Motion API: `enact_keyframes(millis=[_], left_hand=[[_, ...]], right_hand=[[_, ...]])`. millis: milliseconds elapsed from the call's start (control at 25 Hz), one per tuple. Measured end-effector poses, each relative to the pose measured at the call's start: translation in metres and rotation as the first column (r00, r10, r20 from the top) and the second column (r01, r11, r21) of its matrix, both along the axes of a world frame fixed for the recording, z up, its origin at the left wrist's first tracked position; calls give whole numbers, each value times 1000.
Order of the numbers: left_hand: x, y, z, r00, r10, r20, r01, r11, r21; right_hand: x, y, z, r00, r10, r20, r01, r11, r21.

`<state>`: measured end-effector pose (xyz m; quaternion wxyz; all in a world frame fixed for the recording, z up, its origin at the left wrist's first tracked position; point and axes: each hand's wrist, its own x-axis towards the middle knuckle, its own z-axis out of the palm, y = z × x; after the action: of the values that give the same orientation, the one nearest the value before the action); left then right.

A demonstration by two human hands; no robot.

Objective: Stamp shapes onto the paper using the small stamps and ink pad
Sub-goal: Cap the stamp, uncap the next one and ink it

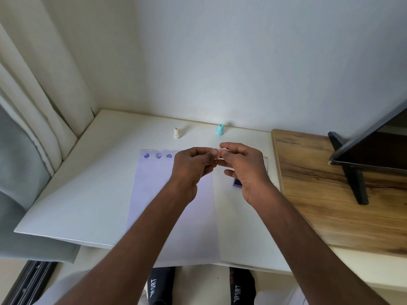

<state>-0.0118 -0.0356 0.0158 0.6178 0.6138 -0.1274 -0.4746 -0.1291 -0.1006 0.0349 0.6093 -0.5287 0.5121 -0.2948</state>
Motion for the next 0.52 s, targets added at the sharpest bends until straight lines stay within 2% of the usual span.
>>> enact_keyframes(millis=[200, 360, 520], left_hand=[[4, 2, 0, 990, 2, 141, 0, 1000, -10], [6, 5, 1, 983, -21, 182, 21, 1000, 0], [12, 7, 9, 974, -129, 185, 129, 992, 11]], right_hand=[[-2, -4, -1, 998, 51, -28, -53, 997, -51], [-5, -8, -2, 988, 124, -88, -131, 988, -78], [-8, -14, 1, 980, 182, -83, -189, 979, -79]])
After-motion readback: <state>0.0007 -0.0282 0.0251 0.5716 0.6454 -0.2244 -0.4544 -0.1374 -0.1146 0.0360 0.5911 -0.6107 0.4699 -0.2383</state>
